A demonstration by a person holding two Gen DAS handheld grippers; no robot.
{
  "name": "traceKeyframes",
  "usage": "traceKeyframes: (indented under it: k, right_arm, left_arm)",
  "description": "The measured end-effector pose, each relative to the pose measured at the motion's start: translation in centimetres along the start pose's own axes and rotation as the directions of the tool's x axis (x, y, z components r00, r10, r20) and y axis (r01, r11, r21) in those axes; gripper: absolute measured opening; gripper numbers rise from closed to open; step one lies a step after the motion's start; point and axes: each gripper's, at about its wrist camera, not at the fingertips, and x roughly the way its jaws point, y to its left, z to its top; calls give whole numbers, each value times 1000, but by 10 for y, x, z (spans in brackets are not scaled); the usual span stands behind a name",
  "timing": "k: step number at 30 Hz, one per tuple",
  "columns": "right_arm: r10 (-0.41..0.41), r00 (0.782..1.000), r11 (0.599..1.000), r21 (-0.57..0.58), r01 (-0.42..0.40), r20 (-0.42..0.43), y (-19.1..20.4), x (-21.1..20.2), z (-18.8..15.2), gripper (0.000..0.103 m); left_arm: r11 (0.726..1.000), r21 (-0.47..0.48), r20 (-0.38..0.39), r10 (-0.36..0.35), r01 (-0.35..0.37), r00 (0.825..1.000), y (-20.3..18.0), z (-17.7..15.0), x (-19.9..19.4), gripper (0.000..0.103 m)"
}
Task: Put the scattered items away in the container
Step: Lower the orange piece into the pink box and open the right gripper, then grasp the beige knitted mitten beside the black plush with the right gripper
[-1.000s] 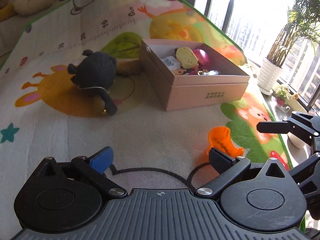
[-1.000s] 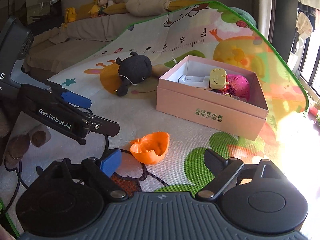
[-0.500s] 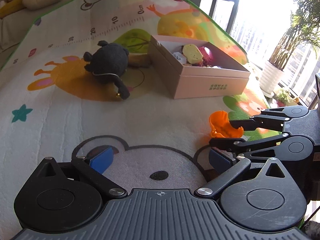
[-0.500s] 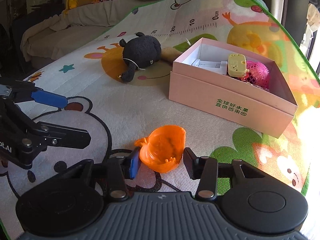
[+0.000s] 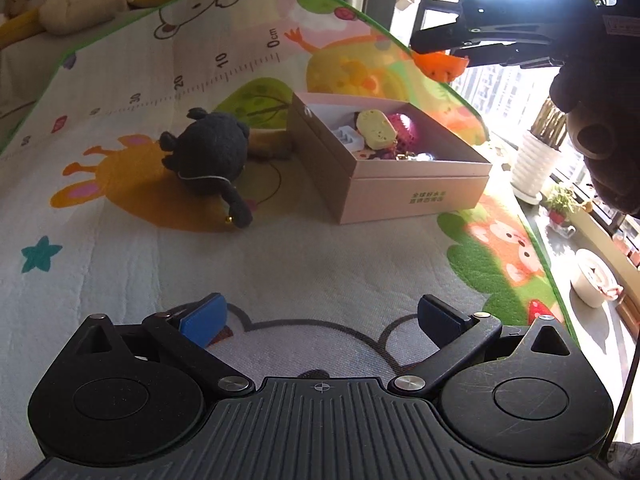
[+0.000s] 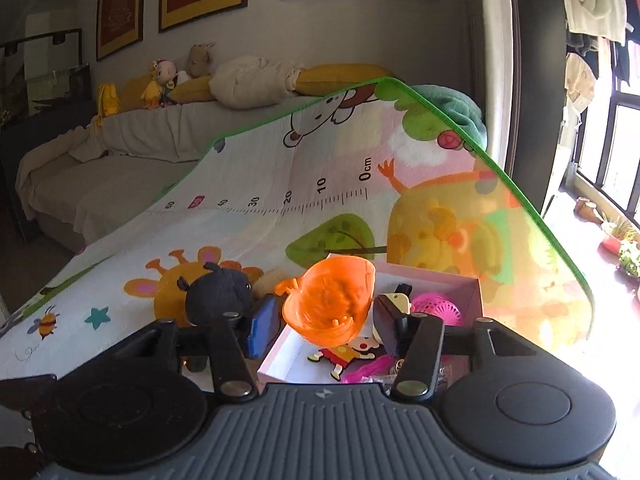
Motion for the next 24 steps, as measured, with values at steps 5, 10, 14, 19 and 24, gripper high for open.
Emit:
traceKeyframes:
  k: [5,10,14,19,24]
  right_arm:
    - [1,1000,999,52,-3,24,-6,8,19,68]
    - [-8,1000,1000,-15,7,-17,9,21,10,68]
    - [10,997,999,-48,-14,-75,23,40,7,56]
    - [68,985,997,-18,-72,-160,42,76,17,41]
    - [118,972,993,-1,-121,-202,73,121,27,77]
  left_arm:
    - [999,-24,-14,23,-23,1000,17,-3,8,103]
    - [996,-79,-21,50,-51,999,35,-2,23,103]
    - [994,-96,2,60,-60,998,45,1,28,103]
    - [987,-53,36,155,-153,987,64,5,22,103]
    - [977,-118,53,187,-180,981,96,7,3,103]
